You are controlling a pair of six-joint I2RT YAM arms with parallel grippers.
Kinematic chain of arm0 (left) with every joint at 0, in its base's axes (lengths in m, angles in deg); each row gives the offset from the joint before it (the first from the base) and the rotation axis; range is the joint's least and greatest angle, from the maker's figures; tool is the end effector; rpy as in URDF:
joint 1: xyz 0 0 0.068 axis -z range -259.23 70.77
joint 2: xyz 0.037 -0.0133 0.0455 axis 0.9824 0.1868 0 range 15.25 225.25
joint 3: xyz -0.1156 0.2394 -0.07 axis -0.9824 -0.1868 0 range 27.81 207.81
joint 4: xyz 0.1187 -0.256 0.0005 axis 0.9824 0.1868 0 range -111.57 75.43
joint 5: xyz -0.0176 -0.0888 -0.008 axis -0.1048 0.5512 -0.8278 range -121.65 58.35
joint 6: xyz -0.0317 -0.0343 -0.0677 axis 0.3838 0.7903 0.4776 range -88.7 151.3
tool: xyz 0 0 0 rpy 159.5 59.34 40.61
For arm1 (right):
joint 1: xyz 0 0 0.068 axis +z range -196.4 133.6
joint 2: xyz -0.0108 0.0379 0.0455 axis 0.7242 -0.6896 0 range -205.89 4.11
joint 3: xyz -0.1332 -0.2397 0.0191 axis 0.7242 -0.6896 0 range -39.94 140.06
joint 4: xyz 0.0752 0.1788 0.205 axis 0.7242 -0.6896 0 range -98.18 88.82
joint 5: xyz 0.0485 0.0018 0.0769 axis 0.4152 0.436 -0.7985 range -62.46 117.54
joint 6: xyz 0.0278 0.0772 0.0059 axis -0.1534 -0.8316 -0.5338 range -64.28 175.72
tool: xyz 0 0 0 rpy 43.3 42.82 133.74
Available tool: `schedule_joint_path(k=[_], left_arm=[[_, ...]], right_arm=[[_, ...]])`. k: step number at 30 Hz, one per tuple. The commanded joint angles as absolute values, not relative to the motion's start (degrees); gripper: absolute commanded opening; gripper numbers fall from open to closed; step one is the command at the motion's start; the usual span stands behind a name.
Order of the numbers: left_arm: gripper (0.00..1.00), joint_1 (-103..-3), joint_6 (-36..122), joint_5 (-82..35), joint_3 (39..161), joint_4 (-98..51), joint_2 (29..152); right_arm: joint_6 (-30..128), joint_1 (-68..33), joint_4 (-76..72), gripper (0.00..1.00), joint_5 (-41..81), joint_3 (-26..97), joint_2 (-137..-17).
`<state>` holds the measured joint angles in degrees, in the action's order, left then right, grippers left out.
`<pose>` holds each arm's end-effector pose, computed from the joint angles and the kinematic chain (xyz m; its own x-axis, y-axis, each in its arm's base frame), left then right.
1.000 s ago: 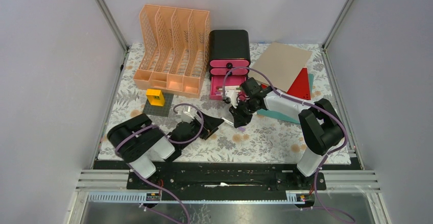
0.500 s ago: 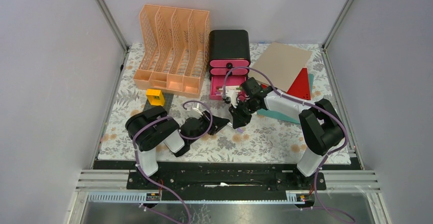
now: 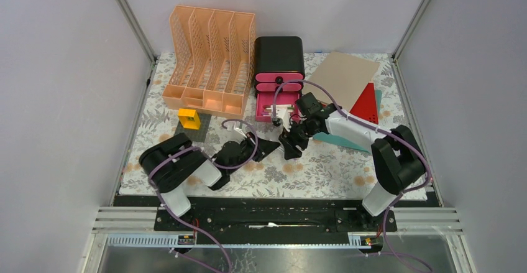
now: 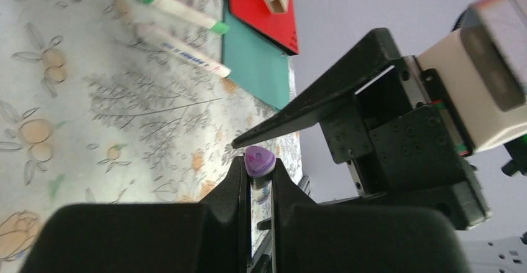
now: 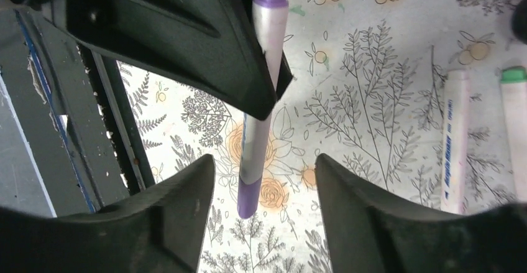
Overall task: Organize the desk
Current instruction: Pick up the stationery from the center of the board.
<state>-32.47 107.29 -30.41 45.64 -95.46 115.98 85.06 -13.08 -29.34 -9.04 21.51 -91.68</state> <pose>0.2084 -0.2239 0.0947 -0.7469 -0.6217 -0.2359 0.0758 0.2728 -0.9591 0.2790 0.2346 0.1605 -0.3172 -0.6794 -0.6616 -0.9482 0.2144 0.2345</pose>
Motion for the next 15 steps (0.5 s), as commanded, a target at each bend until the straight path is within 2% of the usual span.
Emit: schedule_joint_path(k=[1,3,6,8,15], left_arm=[[0.00,-32.5,96.0,-31.5,46.1,-88.3,107.0],[0.00,-32.6,89.3,-33.3,47.9,-80.0,102.6],[0.00,-32.6,79.1,-35.7,52.2,-65.8,96.8],[0.00,-32.6,66.9,-38.4,57.7,-53.4,92.0],[0.00,-32.6,51.0,-41.0,68.4,-39.8,91.6]], right_arm=[[91.9,-13.3,-33.8,0.73,-6.1,23.8,-85.2],[94.5,-13.2,-35.2,0.81,-4.8,23.6,-83.0],[97.1,-13.9,-36.9,0.87,-3.4,23.6,-79.9],[98.3,-15.8,-37.3,0.89,-2.4,23.2,-76.7],[98.7,-19.7,-37.3,0.90,-2.4,22.6,-73.9]])
